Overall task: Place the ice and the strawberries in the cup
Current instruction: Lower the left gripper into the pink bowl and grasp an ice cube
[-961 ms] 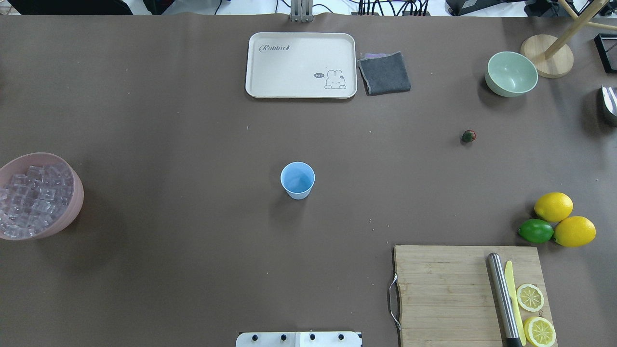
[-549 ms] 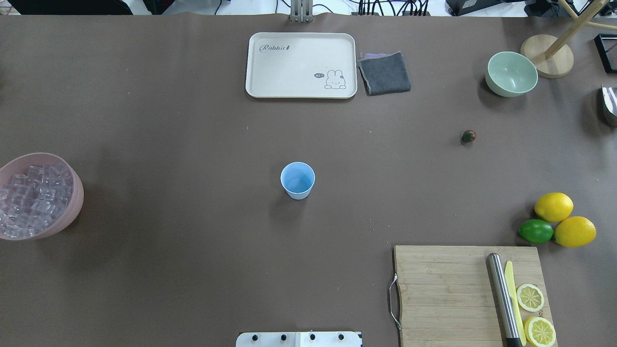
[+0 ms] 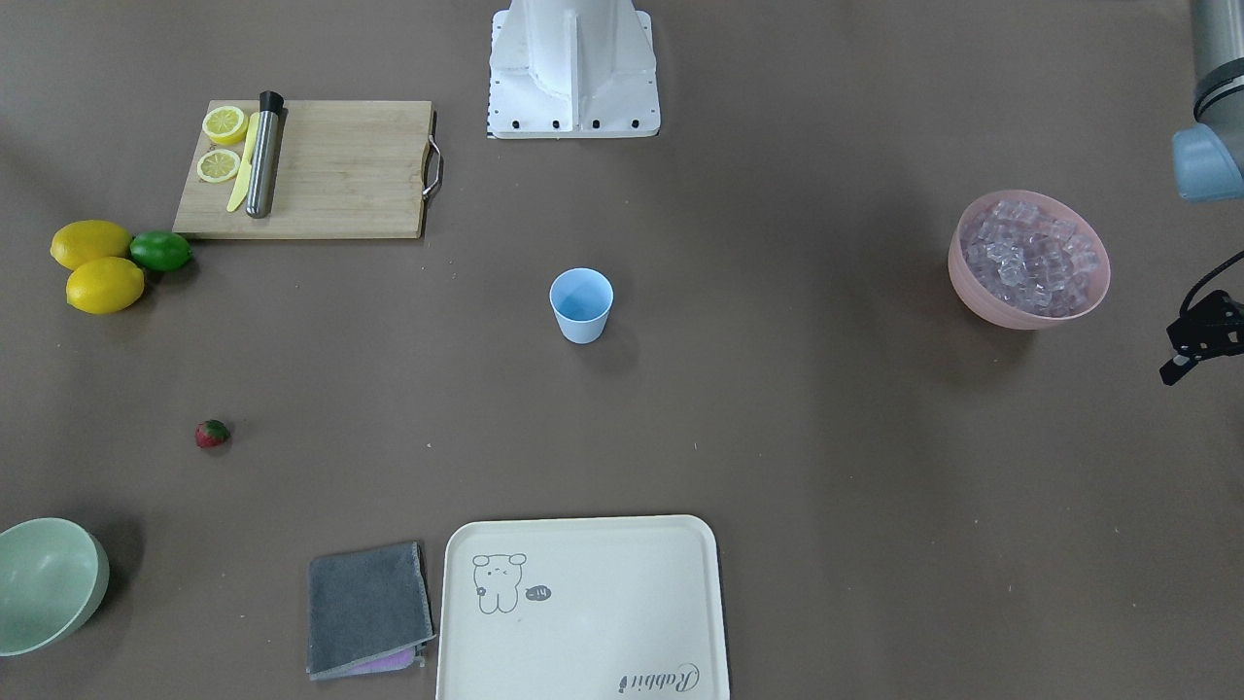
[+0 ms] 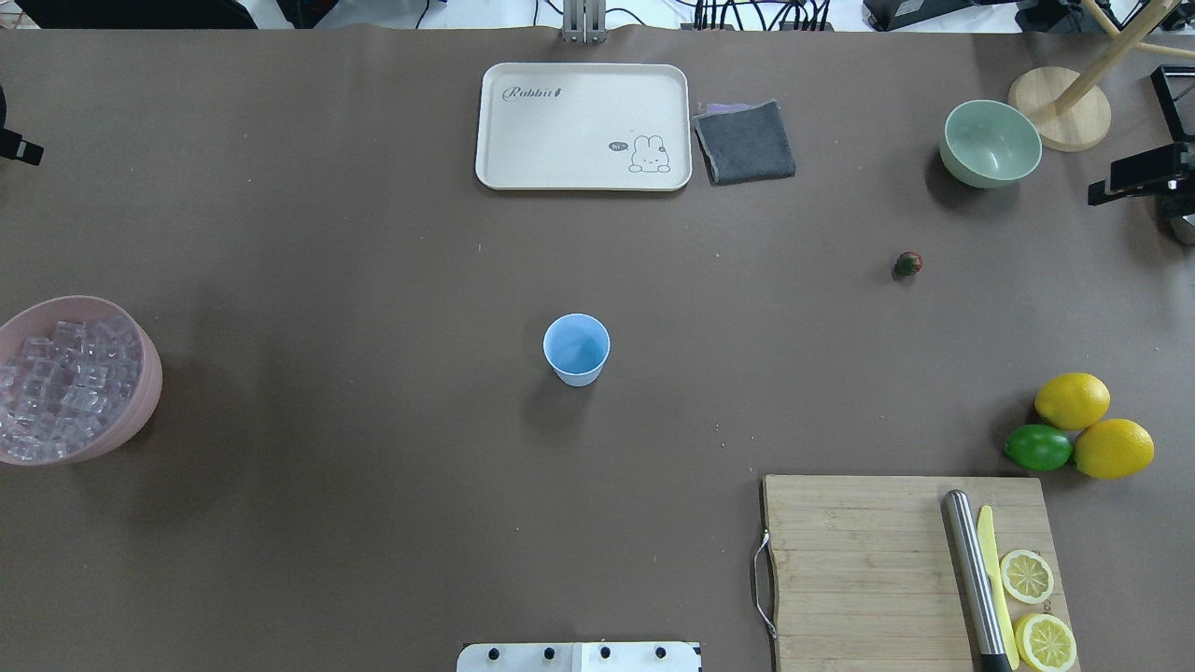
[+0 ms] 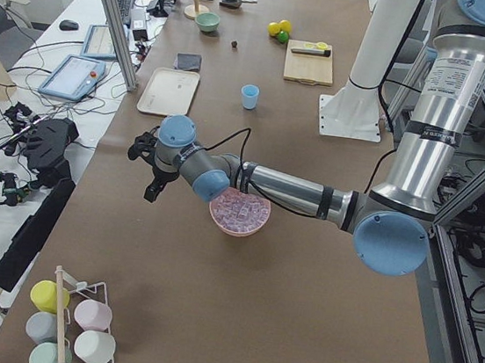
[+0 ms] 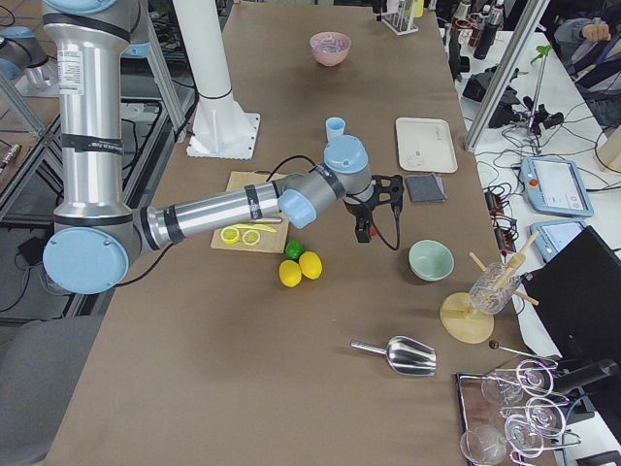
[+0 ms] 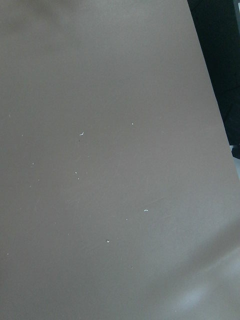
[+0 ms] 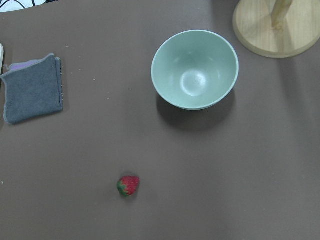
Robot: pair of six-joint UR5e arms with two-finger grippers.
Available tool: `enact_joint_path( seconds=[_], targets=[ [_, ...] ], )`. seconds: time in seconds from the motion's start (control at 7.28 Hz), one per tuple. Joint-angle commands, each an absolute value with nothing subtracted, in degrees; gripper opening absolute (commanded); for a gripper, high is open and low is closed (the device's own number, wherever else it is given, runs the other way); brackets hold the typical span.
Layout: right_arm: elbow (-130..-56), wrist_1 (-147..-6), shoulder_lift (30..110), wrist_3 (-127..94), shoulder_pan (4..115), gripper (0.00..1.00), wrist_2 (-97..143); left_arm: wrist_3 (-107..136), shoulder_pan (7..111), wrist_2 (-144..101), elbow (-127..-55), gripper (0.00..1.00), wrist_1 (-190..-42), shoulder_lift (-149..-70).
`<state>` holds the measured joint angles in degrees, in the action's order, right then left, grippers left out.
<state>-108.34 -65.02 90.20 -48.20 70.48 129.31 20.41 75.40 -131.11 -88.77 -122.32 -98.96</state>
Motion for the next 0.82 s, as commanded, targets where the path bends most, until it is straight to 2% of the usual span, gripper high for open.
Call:
enact_joint_path(
  seconds=[0.0,0.14,0.41,0.69],
  targets=[
    [-109.8,-65.0,89.8,-51.1,67.3,1.0,127.1,25.6,72.3,-130.7,-100.3,0.98,-122.3,-87.5],
    [-109.9,-65.0,90.2,-51.1,67.2,1.0,127.1,25.8,71.9,-130.6,-104.6,0.98,-122.3,-82.5],
    [-110.0,-64.9,90.3,-51.0,66.7,1.0,126.9,26.0,67.1,-126.0,-106.1,0.98,-129.0,-76.9],
    [-110.0,-64.8,90.4,-51.0,66.5,1.0,126.9,26.1,59.5,-124.9,-106.2,0.97,-133.6,-76.5]
  ],
)
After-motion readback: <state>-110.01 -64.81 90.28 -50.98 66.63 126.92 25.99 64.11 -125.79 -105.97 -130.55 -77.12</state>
